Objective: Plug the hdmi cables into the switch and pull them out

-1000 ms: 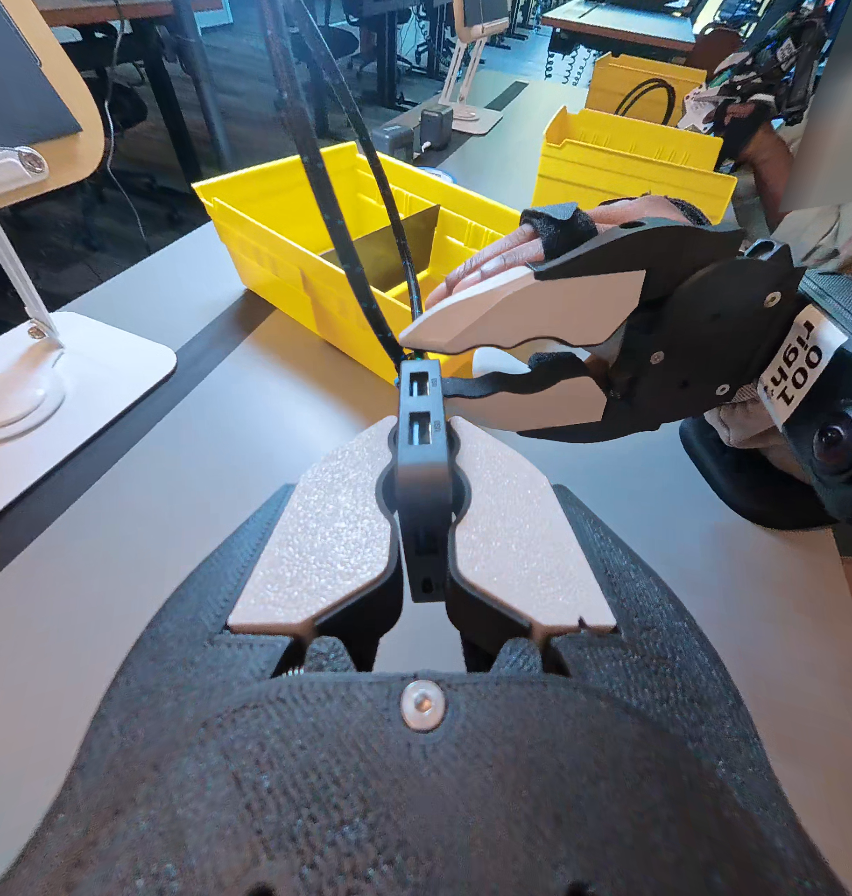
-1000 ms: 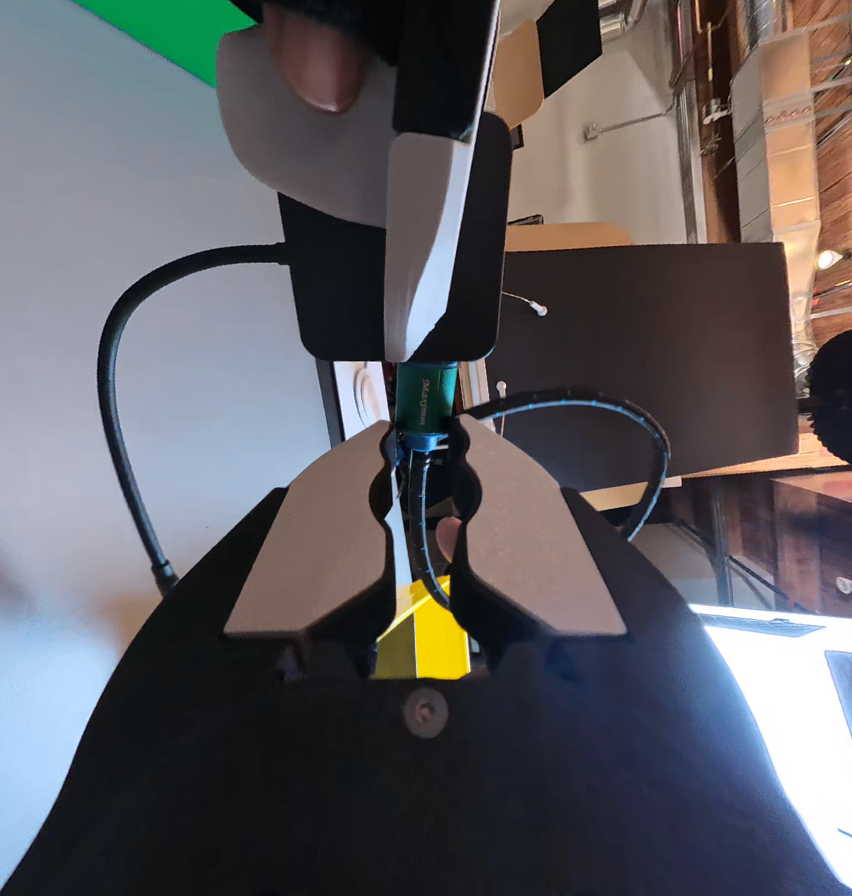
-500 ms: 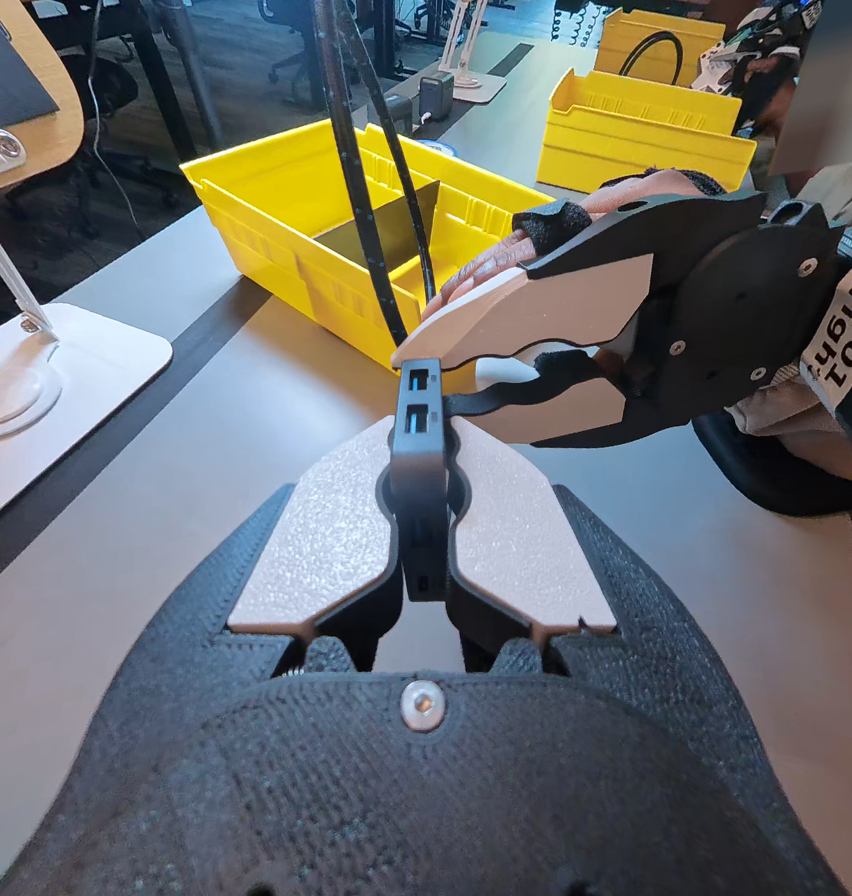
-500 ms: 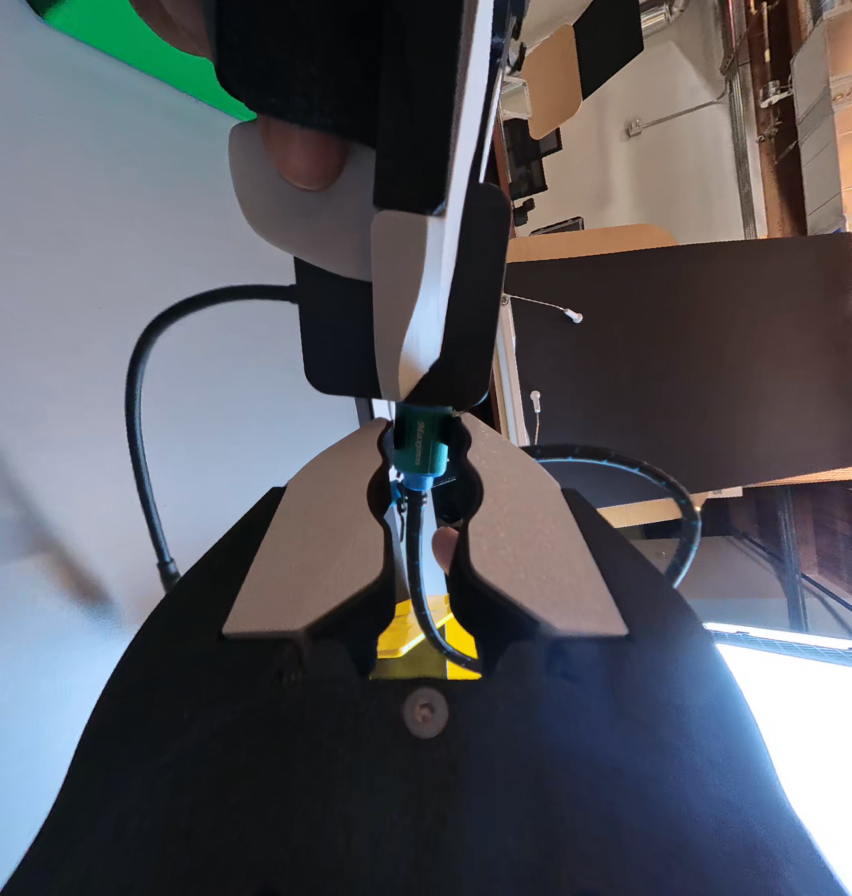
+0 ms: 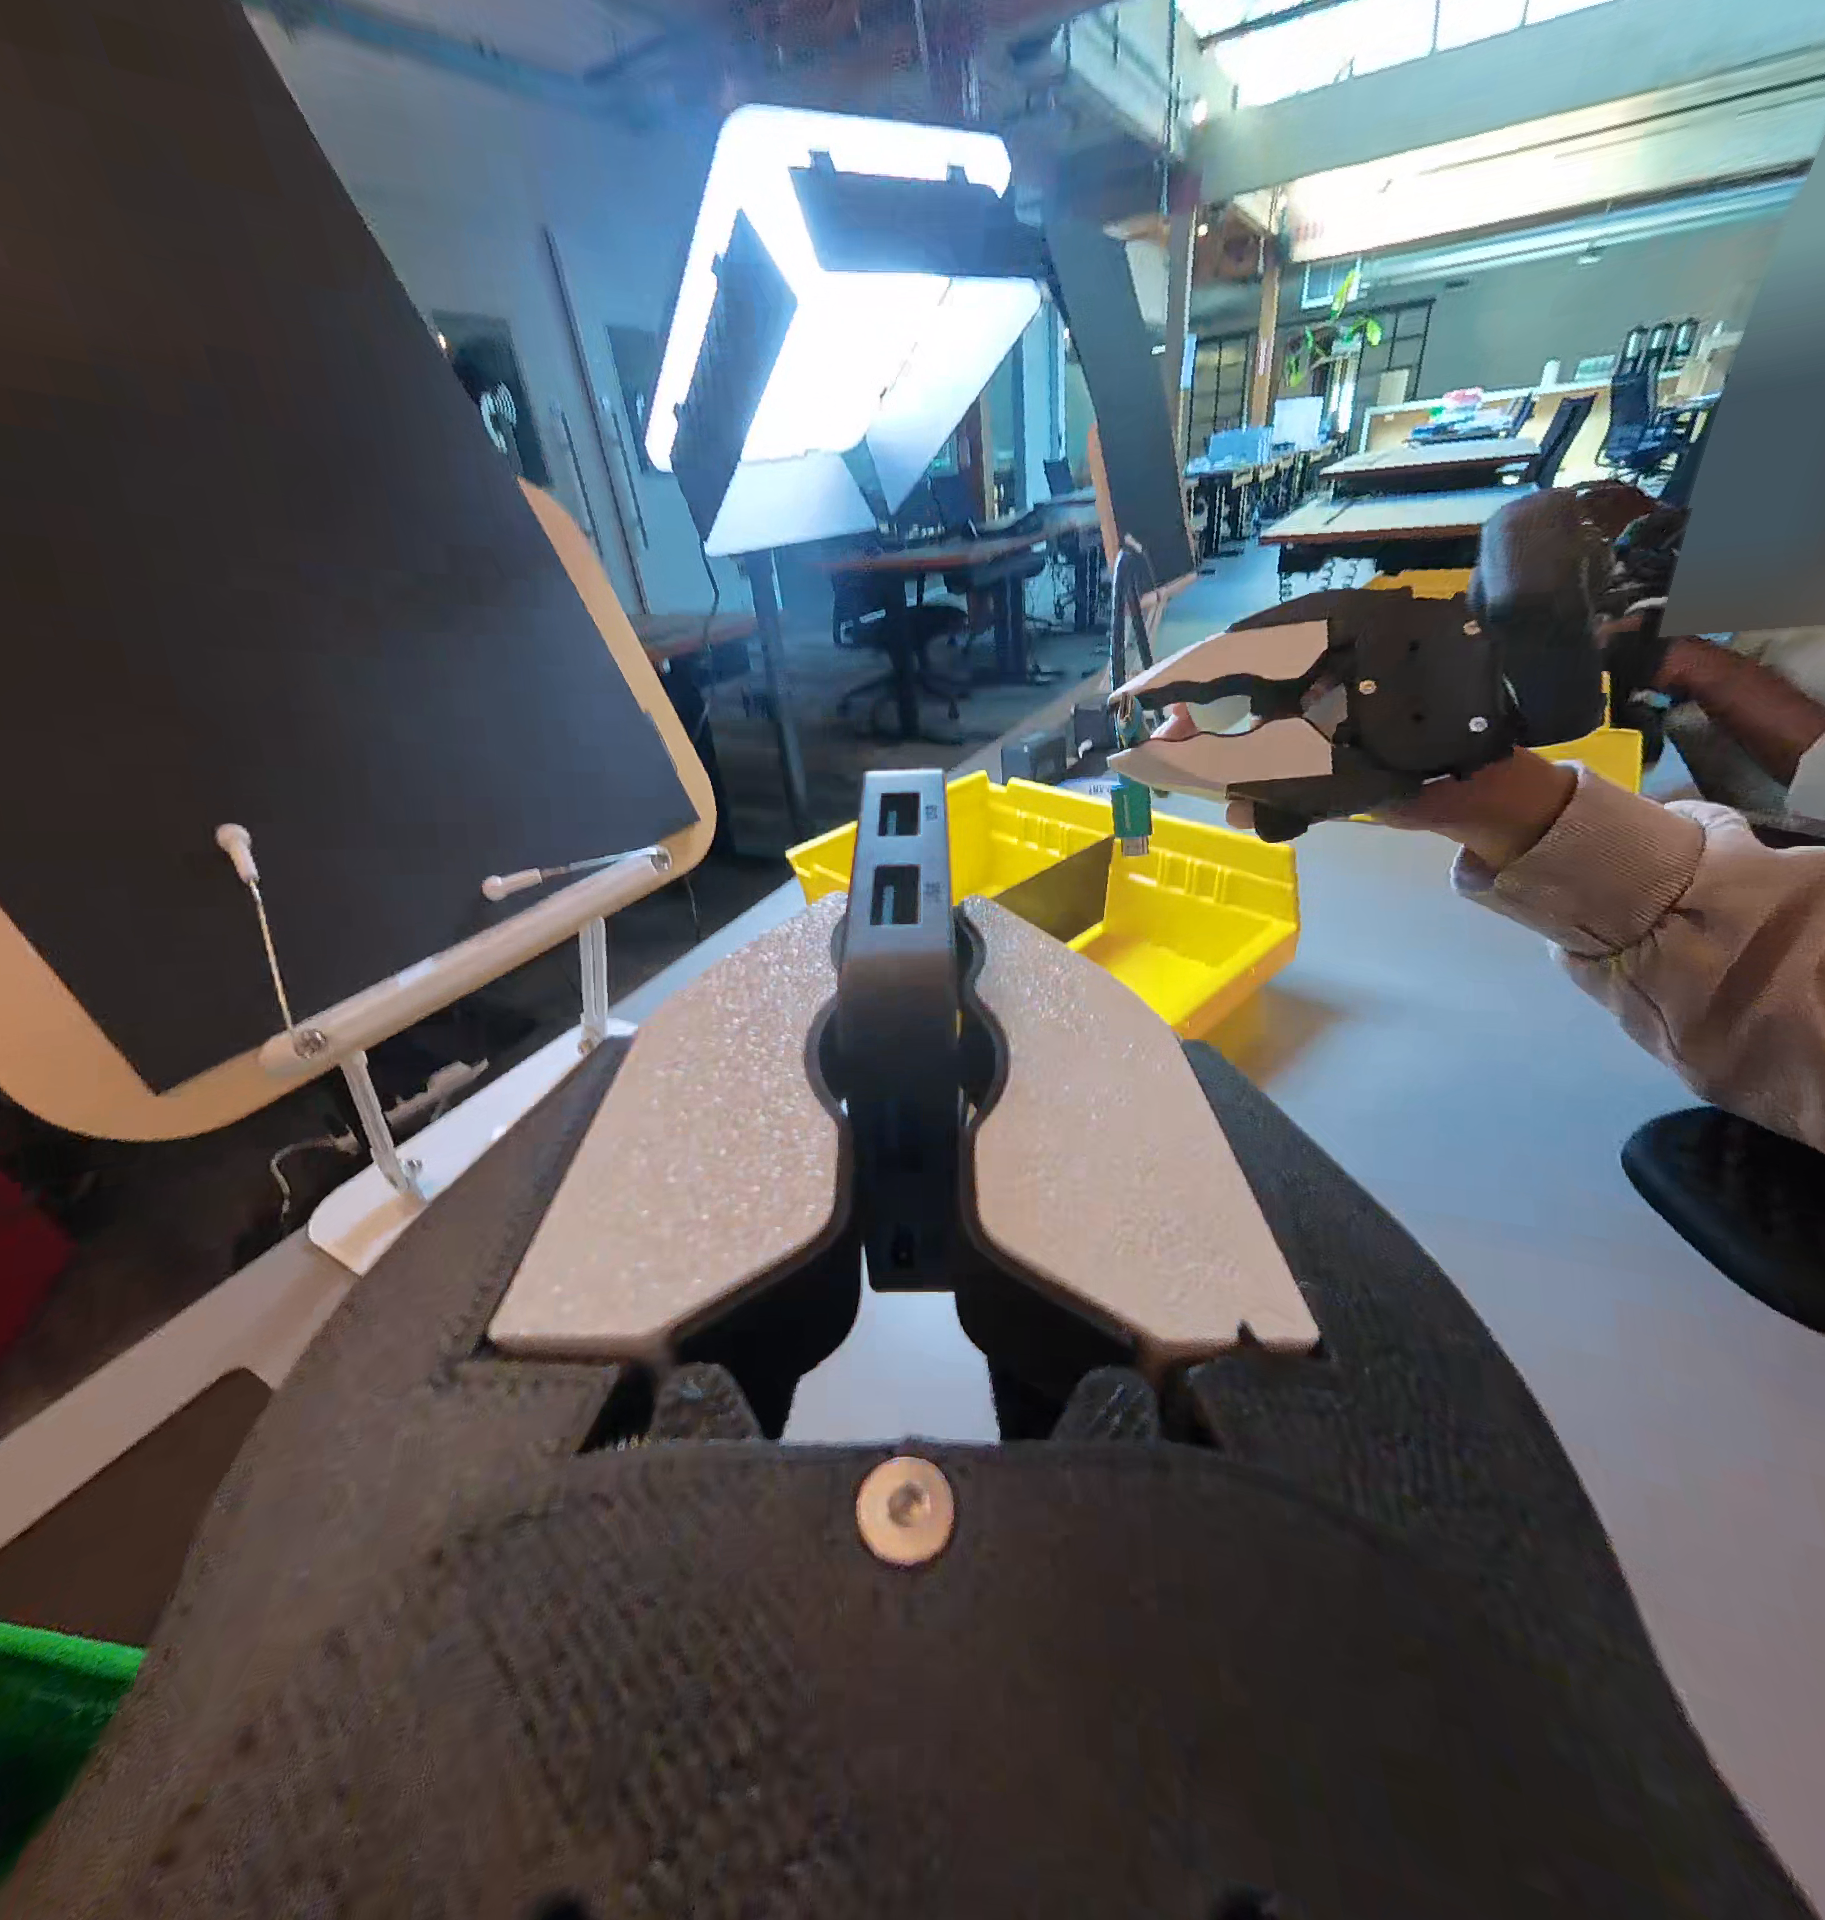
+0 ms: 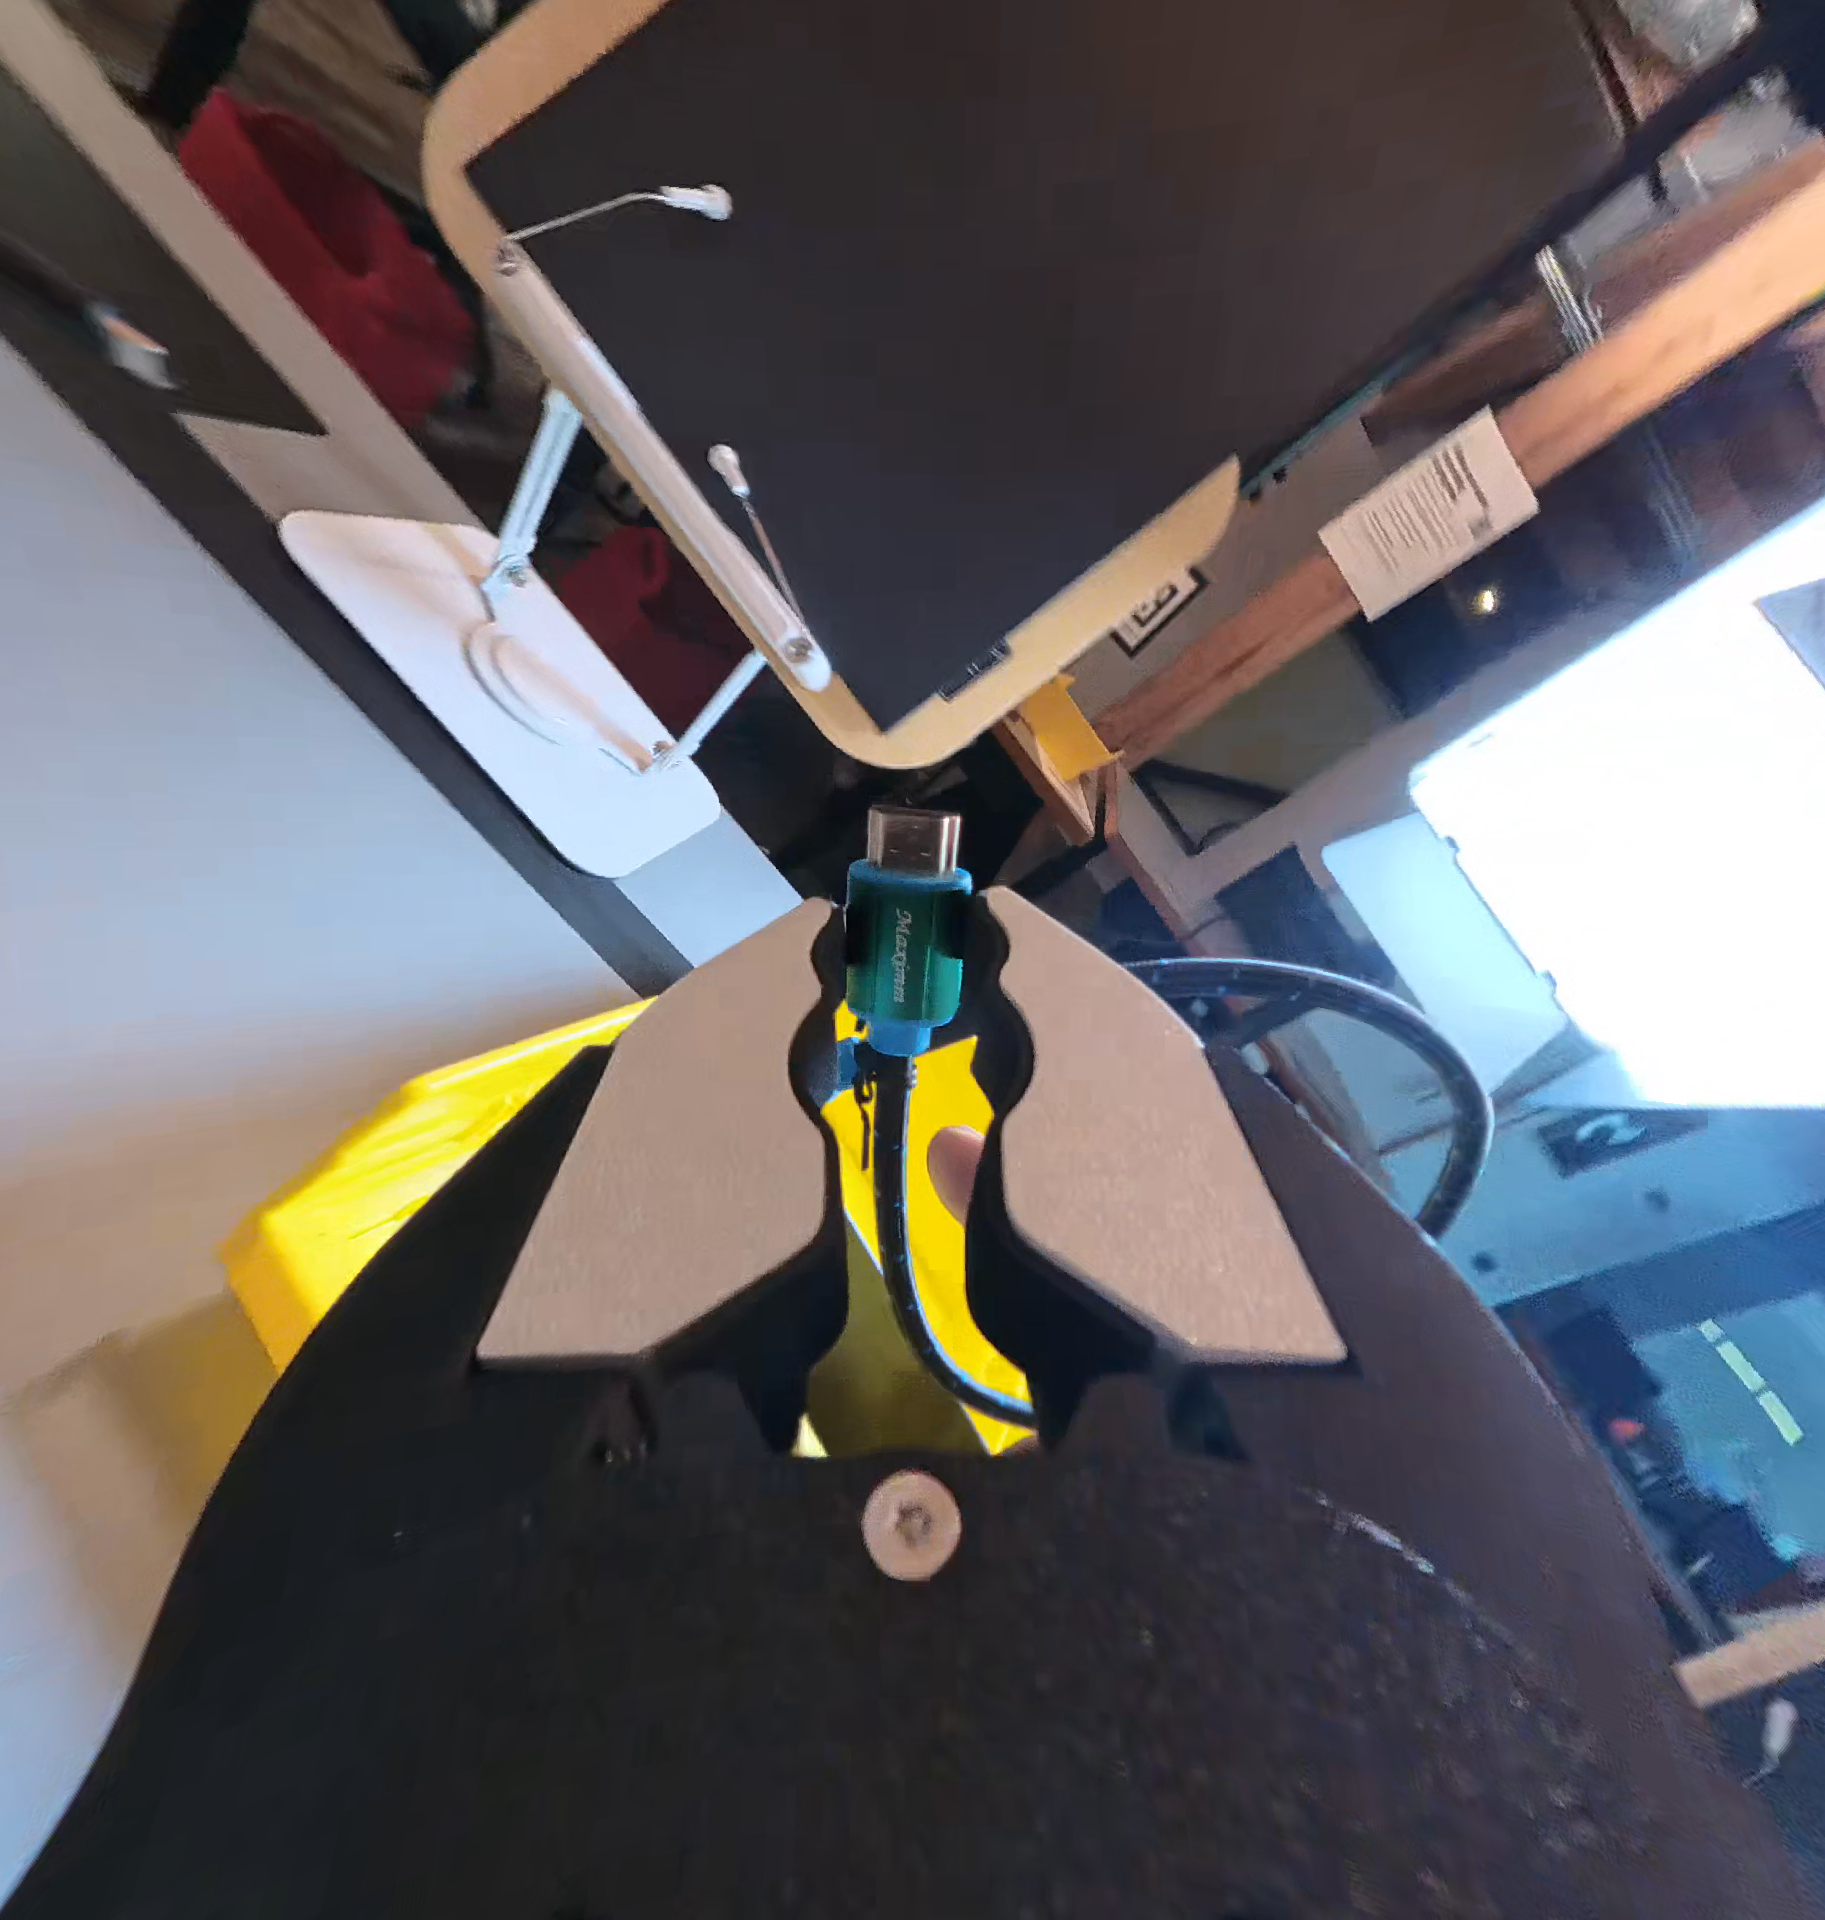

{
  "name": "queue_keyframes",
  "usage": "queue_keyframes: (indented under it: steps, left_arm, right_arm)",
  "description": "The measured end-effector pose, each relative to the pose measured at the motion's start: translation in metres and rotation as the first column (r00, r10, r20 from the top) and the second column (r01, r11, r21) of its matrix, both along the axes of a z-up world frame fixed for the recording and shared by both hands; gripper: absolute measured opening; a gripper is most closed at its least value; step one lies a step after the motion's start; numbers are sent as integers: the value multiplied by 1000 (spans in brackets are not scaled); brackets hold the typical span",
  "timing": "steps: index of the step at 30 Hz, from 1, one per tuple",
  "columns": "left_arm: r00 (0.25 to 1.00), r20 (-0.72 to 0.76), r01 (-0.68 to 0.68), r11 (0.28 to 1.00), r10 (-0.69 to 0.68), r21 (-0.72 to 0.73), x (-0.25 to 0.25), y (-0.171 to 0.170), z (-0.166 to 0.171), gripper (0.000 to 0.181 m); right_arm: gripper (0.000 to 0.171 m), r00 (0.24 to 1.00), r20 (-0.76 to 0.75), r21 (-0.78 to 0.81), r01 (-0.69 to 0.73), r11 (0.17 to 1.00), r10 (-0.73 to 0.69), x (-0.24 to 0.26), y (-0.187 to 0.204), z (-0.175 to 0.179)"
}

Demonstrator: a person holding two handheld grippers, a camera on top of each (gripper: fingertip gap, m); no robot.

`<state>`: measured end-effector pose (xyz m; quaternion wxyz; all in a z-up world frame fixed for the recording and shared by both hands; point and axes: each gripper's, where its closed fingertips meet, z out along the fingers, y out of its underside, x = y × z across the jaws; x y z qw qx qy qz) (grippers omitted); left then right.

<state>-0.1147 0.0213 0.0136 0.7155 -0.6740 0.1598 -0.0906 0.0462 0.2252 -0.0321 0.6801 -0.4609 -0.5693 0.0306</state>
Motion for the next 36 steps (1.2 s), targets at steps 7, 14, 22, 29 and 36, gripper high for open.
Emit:
queue_keyframes:
  steps: [7,14,22,29,36]
  left_arm:
    - [985,-169,34,992,-13,119,20,-6,8,14]
    - [980,-200,45,988,-15,145,28,-9,13,14]
    - [972,-234,38,994,-12,105,33,-6,6,14]
    - [965,-258,62,996,-43,68,46,4,-8,14]
    - [918,-360,166,986,-166,-31,86,17,-46,15]
  right_arm:
    - [21,976,-168,-334,77,939,-140,4,37,-29]
    - [22,966,26,-537,230,811,-257,-11,54,-115]
    - [31,983,11,-562,160,812,-186,-6,56,-109]
    - [35,950,-244,-463,-293,836,198,-11,-14,-18]
    - [30,746,-139,-313,-657,686,651,-29,-147,5]
